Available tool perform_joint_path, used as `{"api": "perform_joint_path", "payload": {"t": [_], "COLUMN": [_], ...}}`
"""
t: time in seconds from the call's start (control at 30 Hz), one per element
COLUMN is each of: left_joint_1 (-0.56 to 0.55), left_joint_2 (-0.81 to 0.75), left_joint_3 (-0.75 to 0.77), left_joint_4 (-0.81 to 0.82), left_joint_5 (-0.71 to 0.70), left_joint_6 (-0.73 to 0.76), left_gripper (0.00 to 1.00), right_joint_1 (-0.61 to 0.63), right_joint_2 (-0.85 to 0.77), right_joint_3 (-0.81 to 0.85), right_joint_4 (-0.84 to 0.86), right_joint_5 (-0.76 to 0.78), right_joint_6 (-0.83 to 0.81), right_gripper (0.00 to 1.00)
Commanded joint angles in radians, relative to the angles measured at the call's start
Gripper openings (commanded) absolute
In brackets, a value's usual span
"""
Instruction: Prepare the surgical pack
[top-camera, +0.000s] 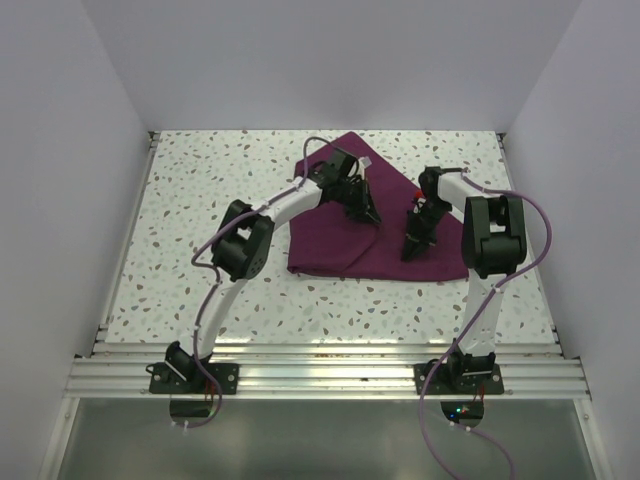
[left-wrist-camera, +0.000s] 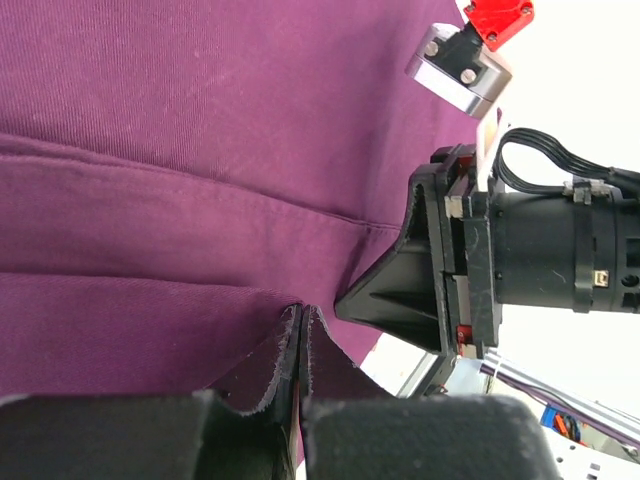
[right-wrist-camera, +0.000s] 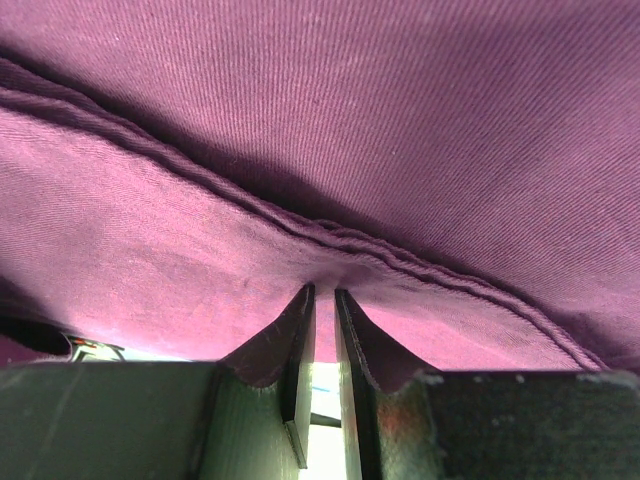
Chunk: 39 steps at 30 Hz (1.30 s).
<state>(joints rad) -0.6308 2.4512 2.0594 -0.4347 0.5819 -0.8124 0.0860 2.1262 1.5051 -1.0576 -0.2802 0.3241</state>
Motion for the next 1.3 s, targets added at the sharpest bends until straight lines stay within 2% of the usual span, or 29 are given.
{"api": "perform_joint_path", "payload": {"t": [0.0, 0.1, 0.13, 0.17, 0.2, 0.27, 0.3, 0.33, 0.4, 0.43, 0.47, 0.57, 0.6, 0.73, 0.87, 0.97, 1.1, 1.27], "left_joint_1": [-0.007, -0.006, -0.006, -0.006, -0.001, 0.006, 0.022, 0.029, 0.060, 0.074, 0.088, 0.149, 0.169, 0.178, 0.183, 0.183, 0.184, 0.191], "left_joint_2": [0.019, 0.026, 0.026, 0.013, -0.003, -0.084, -0.124, -0.170, -0.318, -0.368, -0.456, -0.563, -0.577, -0.664, -0.707, -0.701, -0.676, -0.678], "left_joint_3": [0.064, 0.087, 0.099, 0.126, 0.142, 0.113, 0.078, -0.017, -0.132, -0.256, -0.321, -0.527, -0.562, -0.744, -0.881, -0.929, -0.967, -1.039], "left_joint_4": [0.030, 0.033, 0.018, 0.005, -0.039, -0.074, -0.079, -0.073, -0.037, -0.018, 0.000, 0.050, 0.048, 0.051, 0.106, 0.128, 0.145, 0.177], "left_joint_5": [0.041, 0.061, 0.064, 0.061, 0.047, -0.012, -0.025, -0.046, -0.131, -0.148, -0.160, -0.117, -0.111, -0.025, 0.033, 0.050, 0.050, 0.030], "left_joint_6": [-0.014, -0.002, 0.036, 0.065, 0.143, 0.211, 0.240, 0.292, 0.358, 0.375, 0.387, 0.435, 0.468, 0.545, 0.559, 0.561, 0.564, 0.549], "left_gripper": [0.00, 0.29, 0.44, 0.53, 0.58, 0.59, 0.59, 0.57, 0.56, 0.53, 0.50, 0.28, 0.16, 0.02, 0.00, 0.00, 0.00, 0.00], "right_joint_1": [0.011, 0.011, 0.009, 0.009, 0.009, 0.011, 0.008, 0.005, 0.000, -0.002, -0.002, 0.001, 0.003, 0.020, 0.057, 0.072, 0.051, -0.002], "right_joint_2": [0.063, 0.060, 0.057, 0.052, 0.038, 0.008, -0.011, -0.058, -0.101, -0.127, -0.138, -0.167, -0.176, -0.224, -0.215, -0.180, -0.109, -0.092], "right_joint_3": [-0.016, -0.010, -0.008, -0.006, 0.000, 0.007, 0.012, 0.020, 0.043, 0.056, 0.075, 0.118, 0.115, 0.066, 0.041, 0.038, 0.067, 0.041], "right_joint_4": [0.117, 0.114, 0.111, 0.113, 0.105, 0.097, 0.094, 0.091, 0.091, 0.087, 0.082, 0.082, 0.088, 0.156, 0.225, 0.292, 0.295, 0.298], "right_joint_5": [0.049, 0.041, 0.038, 0.036, 0.036, 0.045, 0.059, 0.068, 0.087, 0.090, 0.087, 0.017, -0.006, -0.173, -0.319, -0.396, -0.395, -0.387], "right_joint_6": [0.003, 0.004, 0.007, 0.010, 0.015, 0.024, 0.030, 0.042, 0.055, 0.061, 0.067, 0.075, 0.076, 0.090, 0.119, 0.174, 0.213, 0.239], "right_gripper": [0.18, 0.18, 0.18, 0.18, 0.19, 0.25, 0.31, 0.41, 0.47, 0.50, 0.50, 0.50, 0.50, 0.50, 0.47, 0.40, 0.33, 0.32]}}
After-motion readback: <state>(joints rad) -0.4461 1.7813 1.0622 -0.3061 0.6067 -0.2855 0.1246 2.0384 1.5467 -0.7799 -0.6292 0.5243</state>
